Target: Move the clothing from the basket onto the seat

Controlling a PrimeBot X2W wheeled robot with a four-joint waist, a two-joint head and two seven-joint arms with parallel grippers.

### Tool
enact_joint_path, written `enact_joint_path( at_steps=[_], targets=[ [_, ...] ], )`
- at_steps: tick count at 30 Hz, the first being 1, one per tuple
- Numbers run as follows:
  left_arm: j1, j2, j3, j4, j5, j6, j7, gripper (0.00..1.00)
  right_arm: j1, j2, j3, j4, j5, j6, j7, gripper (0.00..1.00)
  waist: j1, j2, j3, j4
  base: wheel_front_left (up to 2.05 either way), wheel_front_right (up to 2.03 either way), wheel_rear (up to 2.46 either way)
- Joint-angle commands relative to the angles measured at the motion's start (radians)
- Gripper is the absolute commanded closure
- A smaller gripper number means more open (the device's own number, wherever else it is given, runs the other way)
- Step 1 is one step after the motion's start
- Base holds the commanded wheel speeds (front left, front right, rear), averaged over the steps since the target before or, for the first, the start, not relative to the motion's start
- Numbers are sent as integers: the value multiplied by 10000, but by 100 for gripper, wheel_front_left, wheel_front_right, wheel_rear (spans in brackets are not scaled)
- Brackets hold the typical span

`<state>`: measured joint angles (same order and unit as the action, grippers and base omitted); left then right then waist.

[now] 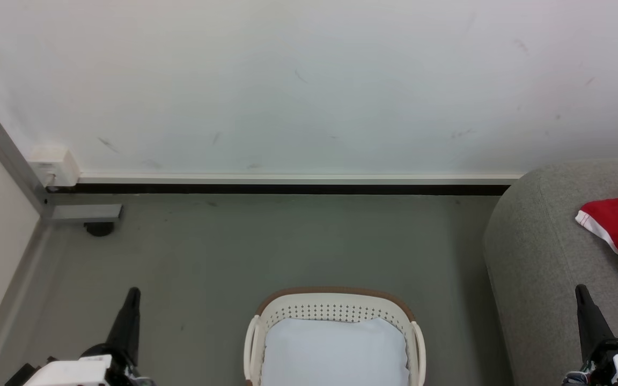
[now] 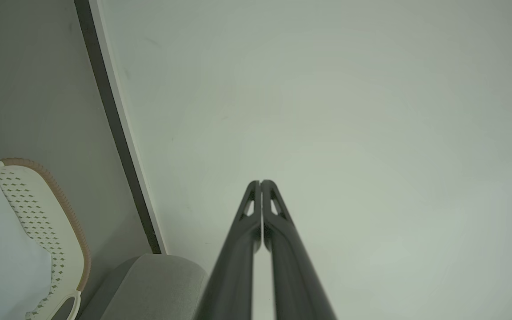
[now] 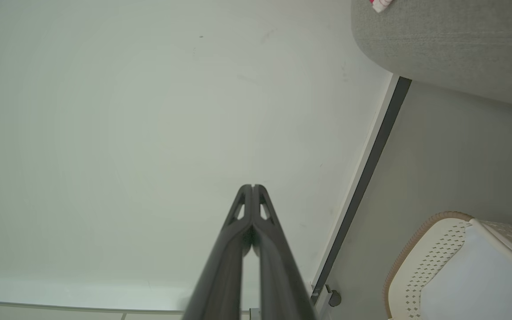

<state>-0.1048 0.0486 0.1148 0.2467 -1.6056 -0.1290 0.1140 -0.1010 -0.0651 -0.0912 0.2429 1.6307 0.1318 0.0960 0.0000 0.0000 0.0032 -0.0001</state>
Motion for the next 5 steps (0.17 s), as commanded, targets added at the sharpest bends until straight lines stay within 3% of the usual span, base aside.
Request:
enact_joint_path(
  at_steps=[1,5],
  targets=[
    [-89,18,33,-24,-129,-50,41,100,-125,-20,-30,22,-2,-21,45,100,0,0,-1,1,0,0,0],
    [-89,18,33,-24,-129,-48,41,100,-126,-12,-41,23,-8,-21,52,100,0,0,-1,1,0,0,0]
  ],
)
